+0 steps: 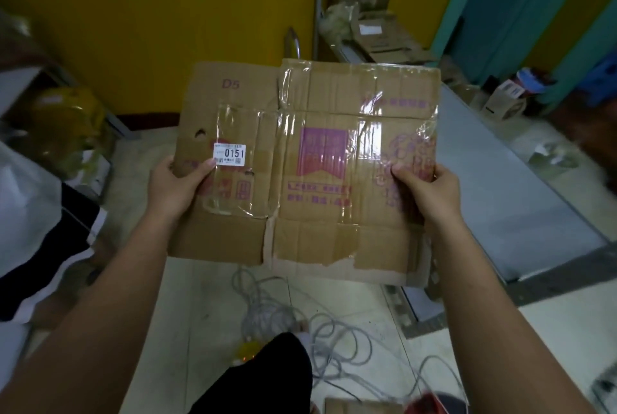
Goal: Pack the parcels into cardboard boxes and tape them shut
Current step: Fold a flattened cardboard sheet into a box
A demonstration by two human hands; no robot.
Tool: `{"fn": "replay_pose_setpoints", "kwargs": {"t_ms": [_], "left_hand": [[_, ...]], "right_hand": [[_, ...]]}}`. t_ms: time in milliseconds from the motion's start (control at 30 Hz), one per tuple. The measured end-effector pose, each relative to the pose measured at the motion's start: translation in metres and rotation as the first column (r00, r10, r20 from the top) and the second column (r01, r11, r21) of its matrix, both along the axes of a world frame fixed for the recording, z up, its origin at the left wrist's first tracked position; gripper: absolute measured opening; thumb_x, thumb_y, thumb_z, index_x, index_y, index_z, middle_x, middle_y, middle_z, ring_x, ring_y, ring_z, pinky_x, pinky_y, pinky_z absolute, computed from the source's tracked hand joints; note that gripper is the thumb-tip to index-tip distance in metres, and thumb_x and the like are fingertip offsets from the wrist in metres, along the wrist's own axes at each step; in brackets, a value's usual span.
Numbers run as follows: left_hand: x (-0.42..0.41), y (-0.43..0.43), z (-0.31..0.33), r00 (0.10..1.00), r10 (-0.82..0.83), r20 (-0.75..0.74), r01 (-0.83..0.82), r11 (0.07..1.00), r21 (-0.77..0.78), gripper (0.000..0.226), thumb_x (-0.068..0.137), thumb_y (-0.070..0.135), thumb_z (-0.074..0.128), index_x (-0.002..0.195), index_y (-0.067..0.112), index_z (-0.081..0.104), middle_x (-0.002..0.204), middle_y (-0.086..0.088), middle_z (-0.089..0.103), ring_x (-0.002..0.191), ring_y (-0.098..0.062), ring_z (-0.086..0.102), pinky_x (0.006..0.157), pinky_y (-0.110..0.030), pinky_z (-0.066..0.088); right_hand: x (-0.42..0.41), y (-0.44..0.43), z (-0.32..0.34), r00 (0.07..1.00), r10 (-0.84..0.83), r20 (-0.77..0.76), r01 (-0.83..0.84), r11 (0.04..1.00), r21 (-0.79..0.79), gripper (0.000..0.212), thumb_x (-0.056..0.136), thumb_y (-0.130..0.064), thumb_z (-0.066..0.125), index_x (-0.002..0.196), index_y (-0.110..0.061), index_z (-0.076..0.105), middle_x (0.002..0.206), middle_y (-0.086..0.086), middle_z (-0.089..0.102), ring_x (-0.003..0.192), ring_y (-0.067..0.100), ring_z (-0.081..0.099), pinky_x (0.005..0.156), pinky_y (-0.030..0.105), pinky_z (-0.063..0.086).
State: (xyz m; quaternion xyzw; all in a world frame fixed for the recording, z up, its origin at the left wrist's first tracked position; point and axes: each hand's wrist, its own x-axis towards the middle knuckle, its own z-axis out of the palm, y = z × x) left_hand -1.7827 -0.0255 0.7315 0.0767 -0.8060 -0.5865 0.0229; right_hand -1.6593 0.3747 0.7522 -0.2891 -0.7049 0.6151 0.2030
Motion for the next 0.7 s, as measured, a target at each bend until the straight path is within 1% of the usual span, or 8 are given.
{"fn": "replay_pose_setpoints", "kwargs": {"t_ms": [100, 200, 300, 400, 467, 533, 633, 700], "left_hand": [[-0.035, 0.014, -0.006, 1.0, -0.002, -0.007, 0.002, 1.0, 0.012, 0.028, 0.084, 0.042, 0.087, 0.101, 0.028, 0.069, 0.095, 0.015, 0.071, 0.071, 0.015, 0.067, 0.062, -0.01, 0.049], [-0.08, 0.029, -0.013, 1.0, 0.007, -0.015, -0.006, 0.999, 0.045, 0.044, 0.082, 0.042, 0.088, 0.116, 0.02, 0.07, 0.099, 0.012, 0.073, 0.083, 0.003, 0.069, 0.068, -0.018, 0.052], [-0.137, 0.039, -0.021, 1.0, 0.014, 0.002, -0.014, 0.999, 0.045, 0.05, 0.08, 0.047, 0.088, 0.116, 0.018, 0.071, 0.104, 0.006, 0.076, 0.09, -0.005, 0.073, 0.071, -0.022, 0.054], [-0.18, 0.048, -0.021, 0.999, 0.036, 0.004, -0.036, 0.998, 0.059, 0.056, 0.079, 0.047, 0.09, 0.122, 0.015, 0.071, 0.108, 0.005, 0.076, 0.091, -0.004, 0.072, 0.071, -0.022, 0.054], [-0.208, 0.055, -0.02, 0.999, 0.031, 0.021, -0.033, 0.997, 0.072, 0.056, 0.08, 0.044, 0.09, 0.123, 0.015, 0.071, 0.107, 0.006, 0.076, 0.089, -0.001, 0.071, 0.07, -0.021, 0.053], [-0.228, 0.063, -0.018, 0.999, 0.019, 0.03, -0.022, 0.997, 0.079, 0.051, 0.081, 0.042, 0.089, 0.122, 0.018, 0.071, 0.103, 0.008, 0.075, 0.088, -0.001, 0.07, 0.07, -0.02, 0.052], [-0.254, 0.074, -0.02, 0.999, -0.007, 0.044, 0.003, 0.996, 0.088, 0.032, 0.083, 0.039, 0.088, 0.107, 0.027, 0.07, 0.094, 0.013, 0.072, 0.083, 0.002, 0.07, 0.069, -0.022, 0.051], [-0.267, 0.082, -0.02, 0.999, -0.022, 0.045, 0.018, 0.996, 0.085, 0.024, 0.084, 0.037, 0.088, 0.094, 0.031, 0.067, 0.081, 0.017, 0.074, 0.073, 0.009, 0.07, 0.068, -0.022, 0.051]], "right_hand": [[-0.034, 0.014, -0.001, 1.0, -0.002, 0.014, 0.002, 1.0, 0.015, 0.046, 0.077, -0.03, 0.092, 0.117, -0.014, 0.075, 0.1, 0.0, 0.08, 0.09, 0.014, 0.078, 0.079, 0.033, 0.064], [-0.078, 0.025, 0.002, 1.0, 0.009, 0.014, -0.01, 1.0, 0.022, 0.045, 0.08, -0.029, 0.09, 0.119, -0.014, 0.073, 0.101, 0.0, 0.079, 0.089, 0.013, 0.077, 0.071, 0.026, 0.062], [-0.133, 0.036, 0.005, 1.0, 0.013, 0.011, -0.014, 1.0, 0.02, 0.043, 0.08, -0.027, 0.09, 0.118, -0.015, 0.073, 0.1, 0.0, 0.079, 0.085, 0.01, 0.077, 0.071, 0.026, 0.063], [-0.175, 0.042, 0.007, 1.0, 0.013, -0.003, -0.013, 0.999, 0.035, 0.045, 0.08, -0.025, 0.09, 0.12, -0.014, 0.073, 0.102, -0.001, 0.078, 0.083, 0.007, 0.076, 0.065, 0.018, 0.059], [-0.2, 0.047, 0.007, 1.0, 0.003, -0.001, -0.002, 0.999, 0.041, 0.046, 0.079, -0.026, 0.09, 0.121, -0.014, 0.072, 0.105, -0.001, 0.078, 0.088, 0.01, 0.076, 0.07, 0.021, 0.061], [-0.218, 0.053, 0.008, 1.0, -0.015, 0.013, 0.014, 0.999, 0.041, 0.046, 0.078, -0.027, 0.091, 0.119, -0.014, 0.073, 0.105, 0.0, 0.078, 0.09, 0.013, 0.076, 0.073, 0.026, 0.062], [-0.237, 0.063, 0.012, 0.999, -0.029, 0.019, 0.028, 0.999, 0.034, 0.04, 0.08, -0.024, 0.09, 0.114, -0.013, 0.074, 0.099, 0.0, 0.079, 0.083, 0.009, 0.076, 0.064, 0.02, 0.058], [-0.248, 0.069, 0.013, 0.999, -0.028, 0.023, 0.027, 0.999, 0.033, 0.037, 0.081, -0.022, 0.089, 0.113, -0.014, 0.073, 0.097, -0.002, 0.078, 0.078, 0.003, 0.075, 0.061, 0.016, 0.056]]}}
